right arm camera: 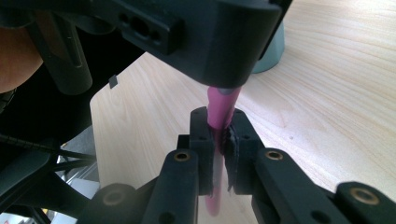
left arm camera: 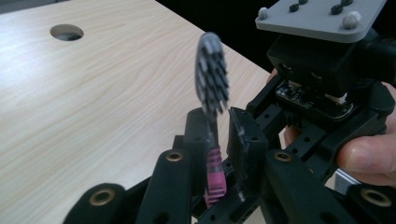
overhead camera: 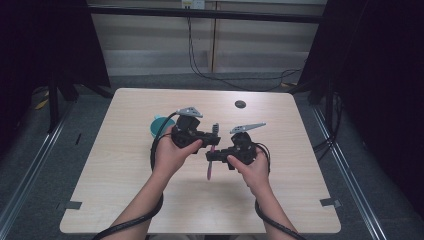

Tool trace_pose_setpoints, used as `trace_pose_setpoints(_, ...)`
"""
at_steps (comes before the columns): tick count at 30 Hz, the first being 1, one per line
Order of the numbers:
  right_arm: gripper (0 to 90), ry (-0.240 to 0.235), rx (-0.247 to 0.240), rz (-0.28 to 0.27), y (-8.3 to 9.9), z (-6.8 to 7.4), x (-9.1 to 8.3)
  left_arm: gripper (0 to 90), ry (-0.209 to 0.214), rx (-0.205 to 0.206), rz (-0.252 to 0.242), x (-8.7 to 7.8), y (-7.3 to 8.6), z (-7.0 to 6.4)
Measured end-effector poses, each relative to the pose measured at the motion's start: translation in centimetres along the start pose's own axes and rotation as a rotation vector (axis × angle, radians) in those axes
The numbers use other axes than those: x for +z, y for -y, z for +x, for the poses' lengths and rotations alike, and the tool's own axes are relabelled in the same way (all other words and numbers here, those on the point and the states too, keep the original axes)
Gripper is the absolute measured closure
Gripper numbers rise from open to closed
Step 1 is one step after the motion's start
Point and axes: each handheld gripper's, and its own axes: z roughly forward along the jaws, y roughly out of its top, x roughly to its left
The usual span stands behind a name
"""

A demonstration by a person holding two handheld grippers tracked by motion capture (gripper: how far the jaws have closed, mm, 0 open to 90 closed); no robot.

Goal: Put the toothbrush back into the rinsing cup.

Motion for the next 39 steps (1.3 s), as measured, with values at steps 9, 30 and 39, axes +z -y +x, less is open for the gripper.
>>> trace_pose_setpoints(9,83.2,-0.001,-0.001,-0.014,-0.02,0.07,-0.07,83.3,0.011,-0.034,-0.026,0.03,0.27,0.18)
trace_pose_setpoints(30,83.2,-0.01,0.008,-0.05,-0.05,0.11,-0.18,84.5,-0.011,-0.043,-0.069,-0.15,0.37,-0.15)
trace_pose_setpoints(39,83.3,-0.003,-0.004,-0.054,-0.32,0.34,-0.24,84.4,-0.015,-0.051,-0.087,-0.49,0.35,-0.18)
